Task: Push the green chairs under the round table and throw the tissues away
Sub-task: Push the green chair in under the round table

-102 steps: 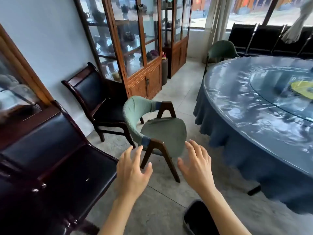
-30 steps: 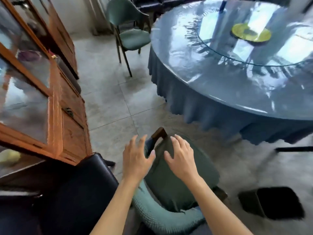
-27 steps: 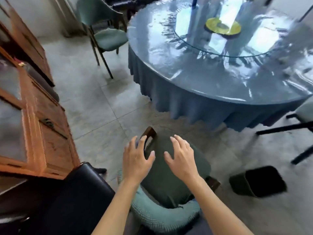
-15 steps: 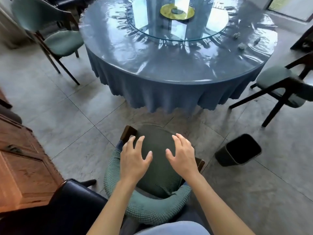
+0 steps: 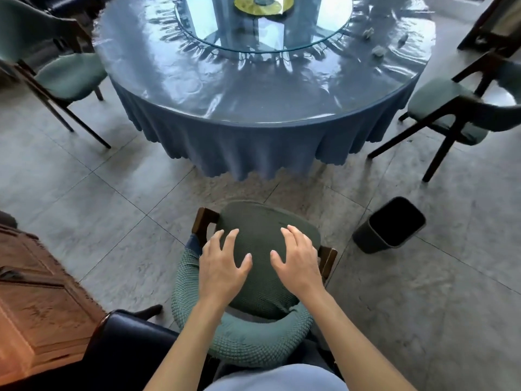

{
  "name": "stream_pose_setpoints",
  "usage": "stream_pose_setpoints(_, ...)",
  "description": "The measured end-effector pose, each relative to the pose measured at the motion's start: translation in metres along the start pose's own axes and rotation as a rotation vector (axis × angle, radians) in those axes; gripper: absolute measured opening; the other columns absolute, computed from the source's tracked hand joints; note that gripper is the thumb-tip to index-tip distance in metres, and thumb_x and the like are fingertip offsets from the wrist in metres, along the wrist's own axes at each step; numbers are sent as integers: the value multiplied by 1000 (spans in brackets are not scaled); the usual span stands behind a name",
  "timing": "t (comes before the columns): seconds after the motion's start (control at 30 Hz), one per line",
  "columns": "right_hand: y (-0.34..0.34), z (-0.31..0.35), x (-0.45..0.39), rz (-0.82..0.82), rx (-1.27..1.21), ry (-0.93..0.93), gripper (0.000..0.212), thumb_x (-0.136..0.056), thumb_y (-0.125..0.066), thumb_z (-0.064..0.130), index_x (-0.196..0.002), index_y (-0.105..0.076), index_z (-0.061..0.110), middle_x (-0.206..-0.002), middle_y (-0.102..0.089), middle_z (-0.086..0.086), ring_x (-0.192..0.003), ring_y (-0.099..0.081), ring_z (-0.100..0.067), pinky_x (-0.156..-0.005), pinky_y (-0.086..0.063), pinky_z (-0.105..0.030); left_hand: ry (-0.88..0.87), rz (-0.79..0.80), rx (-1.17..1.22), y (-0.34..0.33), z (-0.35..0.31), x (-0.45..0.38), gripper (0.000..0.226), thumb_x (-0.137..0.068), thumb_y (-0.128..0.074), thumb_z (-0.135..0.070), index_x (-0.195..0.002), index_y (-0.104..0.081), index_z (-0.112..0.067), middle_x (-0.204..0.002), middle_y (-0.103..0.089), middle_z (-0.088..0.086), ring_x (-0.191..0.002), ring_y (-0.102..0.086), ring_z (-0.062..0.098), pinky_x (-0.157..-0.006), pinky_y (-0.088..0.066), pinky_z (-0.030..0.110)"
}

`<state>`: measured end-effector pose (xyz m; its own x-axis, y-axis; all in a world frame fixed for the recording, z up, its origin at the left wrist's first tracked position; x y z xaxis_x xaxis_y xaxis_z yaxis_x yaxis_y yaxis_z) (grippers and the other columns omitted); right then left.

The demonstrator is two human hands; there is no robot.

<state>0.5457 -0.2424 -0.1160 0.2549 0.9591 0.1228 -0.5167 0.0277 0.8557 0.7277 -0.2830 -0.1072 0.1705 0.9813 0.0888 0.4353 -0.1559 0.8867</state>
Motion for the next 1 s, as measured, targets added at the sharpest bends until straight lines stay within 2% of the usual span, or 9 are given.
stream_pose_setpoints(0.2, -18, 11, 44, -91, -17, -151, 61, -95, -57, 41, -148, -44, 13, -156, -41, -6, -145, -34, -24, -115, -33, -44, -151, 79, -13, -4, 20, 17, 65, -88, -64, -50, -146, -45, -27, -151, -42, 11, -137, -40, 29, -106, -45, 45)
stream_pose_setpoints(0.4, -32, 23, 86, -133, -23, -249, 61, -95, -57, 41, -148, -44, 13, -155, -42, -5, -144, -35, -23, -114, -33, -44, -169, 152, 25, -3, 43, 41, 65, -90, -62, -49, -147, -42, -28, -154, -38, 10, -140, -35, 29, -109, -39, 44)
stream_pose_setpoints(0.53, -47, 24, 108, -112, -44, -286, 62, -95, -56, 41, -149, -42, 14, -156, -39, -4, -144, -33, -23, -116, -31, -43, -156, 195, 35, -8, 57, 54, 64, -91, -61, -49, -147, -42, -27, -153, -38, 10, -138, -37, 31, -106, -41, 46)
stream_pose_setpoints(0.67, -66, 18, 123, -52, -72, -351, 64, -97, -52, 43, -153, -36, 16, -160, -32, -1, -147, -26, -21, -119, -26, -43, -92, 234, 56, -16, 73, 66, 64, -92, -59, -48, -149, -40, -25, -156, -34, 10, -140, -33, 29, -111, -37, 46)
stream_pose_setpoints(0.8, -85, 9, 142, -19, -204, -526, 67, -96, -52, 43, -155, -30, 18, -163, -23, 0, -150, -20, -21, -121, -22, -43, 23, 241, 41, -29, 98, 79, 66, -90, -60, -48, -150, -40, -27, -161, -26, 10, -149, -18, 28, -119, -21, 51)
stream_pose_setpoints(0.9, -102, -2, 159, -12, -362, -692, 72, -96, -56, 39, -156, -25, 16, -165, -15, -4, -151, -16, -24, -121, -22, -45, 197, 280, 68, -40, 120, 88, 79, -88, -64, -49, -156, -28, -31, -167, -6, 9, -153, -3, 29, -122, -13, 52)
stream_pose_setpoints(1.0, -118, -11, 174, -66, -590, -891, 78, -95, -59, 34, -158, -18, 14, -165, -13, -7, -148, -23, -29, -116, -31, -46, 371, 293, 212, -49, 139, 97, 95, -86, -71, -44, -160, -13, -30, -167, 4, 10, -154, -5, 32, -122, -18, 53)
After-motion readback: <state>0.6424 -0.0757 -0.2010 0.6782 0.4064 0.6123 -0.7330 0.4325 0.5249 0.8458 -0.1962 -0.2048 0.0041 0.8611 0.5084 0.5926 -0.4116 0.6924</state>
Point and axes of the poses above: each hand's wrist, its own x-axis away from the middle knuckle, its own y-axis out of the back of the hand, z = x × y, the point moved 5 cm from there along -x, towards the middle knuckle
